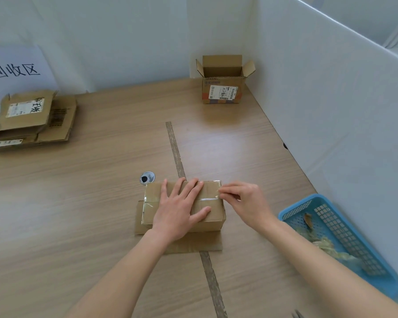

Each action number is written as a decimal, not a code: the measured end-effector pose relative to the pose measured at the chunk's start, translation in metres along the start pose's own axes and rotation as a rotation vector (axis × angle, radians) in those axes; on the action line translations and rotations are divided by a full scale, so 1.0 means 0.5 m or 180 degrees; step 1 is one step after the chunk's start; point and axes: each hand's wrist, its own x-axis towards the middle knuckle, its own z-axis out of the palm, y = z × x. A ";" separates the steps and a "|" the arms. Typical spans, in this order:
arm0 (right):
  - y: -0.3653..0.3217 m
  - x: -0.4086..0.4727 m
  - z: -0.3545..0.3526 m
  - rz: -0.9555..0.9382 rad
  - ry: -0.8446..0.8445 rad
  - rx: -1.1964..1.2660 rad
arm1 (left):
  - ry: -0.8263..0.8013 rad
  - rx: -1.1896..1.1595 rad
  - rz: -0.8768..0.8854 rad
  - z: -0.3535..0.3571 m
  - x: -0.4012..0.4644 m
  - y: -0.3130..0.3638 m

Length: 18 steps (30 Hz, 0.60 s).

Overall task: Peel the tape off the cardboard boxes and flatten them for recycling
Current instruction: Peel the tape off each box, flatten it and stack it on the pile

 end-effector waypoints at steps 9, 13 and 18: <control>-0.021 0.016 0.034 0.0277 0.0378 -0.0276 | 0.0039 -0.0031 0.0002 0.003 0.003 0.000; -0.010 0.049 0.019 0.0548 0.0516 -0.0400 | 0.0064 -0.0112 0.0083 0.000 0.003 -0.003; -0.006 0.077 0.018 0.1118 0.0769 0.0281 | 0.0017 -0.0148 0.0264 -0.002 -0.008 -0.010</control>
